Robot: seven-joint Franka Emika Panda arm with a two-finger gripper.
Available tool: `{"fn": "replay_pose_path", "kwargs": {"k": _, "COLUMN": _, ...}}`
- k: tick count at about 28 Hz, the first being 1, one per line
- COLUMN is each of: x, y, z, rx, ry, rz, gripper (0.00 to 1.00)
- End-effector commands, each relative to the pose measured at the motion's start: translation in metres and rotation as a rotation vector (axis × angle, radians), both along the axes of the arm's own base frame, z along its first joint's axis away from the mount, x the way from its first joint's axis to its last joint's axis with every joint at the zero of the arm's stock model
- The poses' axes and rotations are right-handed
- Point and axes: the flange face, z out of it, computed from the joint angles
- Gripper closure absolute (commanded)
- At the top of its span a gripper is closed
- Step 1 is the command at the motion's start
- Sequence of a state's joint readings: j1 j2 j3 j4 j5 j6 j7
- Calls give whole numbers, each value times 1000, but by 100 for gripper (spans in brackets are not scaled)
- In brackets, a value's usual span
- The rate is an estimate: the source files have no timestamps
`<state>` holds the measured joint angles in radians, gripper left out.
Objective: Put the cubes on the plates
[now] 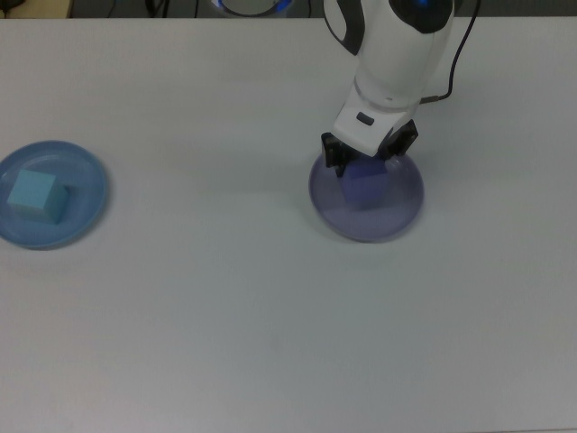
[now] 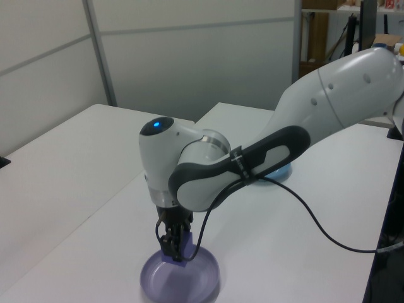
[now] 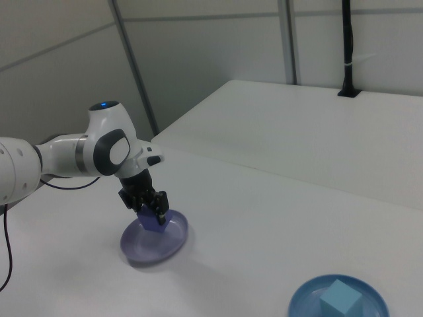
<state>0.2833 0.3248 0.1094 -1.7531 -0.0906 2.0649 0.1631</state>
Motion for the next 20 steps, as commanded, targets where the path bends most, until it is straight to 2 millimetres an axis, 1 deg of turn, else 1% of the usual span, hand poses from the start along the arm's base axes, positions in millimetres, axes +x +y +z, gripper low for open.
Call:
{"fn": "replay_pose_path", "kwargs": {"k": 1, "x": -1, "y": 0, "z": 13, "rx": -20, "ry": -5, "rz": -14, "gripper": 0}}
{"fn": "replay_pose_path", "kwargs": {"k": 5, "x": -7, "y": 3, "z": 28, "rx": -22, "ry": -8, "rz": -6, "gripper": 0}}
{"fn": "replay_pose_path", "kwargs": {"k": 8, "x": -17, "y": -2, "z": 59, "rx": -31, "ry": -6, "rz": -8, "gripper": 0}}
{"fn": "replay_pose_path", "kwargs": {"k": 11, "x": -28, "y": -18, "z": 95, "rx": -40, "ry": -9, "rz": -26, "gripper": 0}}
{"fn": "replay_pose_path", "kwargs": {"k": 12, "x": -35, "y": -34, "z": 120, "rx": -37, "ry": -20, "rz": -52, "gripper": 0}}
{"fn": "replay_pose_path", "kwargs": {"k": 14, "x": -40, "y": -53, "z": 144, "rx": -31, "ry": -30, "rz": -86, "gripper": 0}}
{"fn": "replay_pose_path", "kwargs": {"k": 17, "x": -47, "y": -80, "z": 168, "rx": -33, "ry": -33, "rz": -132, "gripper": 0}}
{"fn": "replay_pose_path", "kwargs": {"k": 18, "x": -51, "y": -99, "z": 179, "rx": -35, "ry": -30, "rz": -165, "gripper": 0}}
{"fn": "replay_pose_path", "kwargs": {"k": 20, "x": -54, "y": -120, "z": 188, "rx": -38, "ry": -25, "rz": -201, "gripper": 0}}
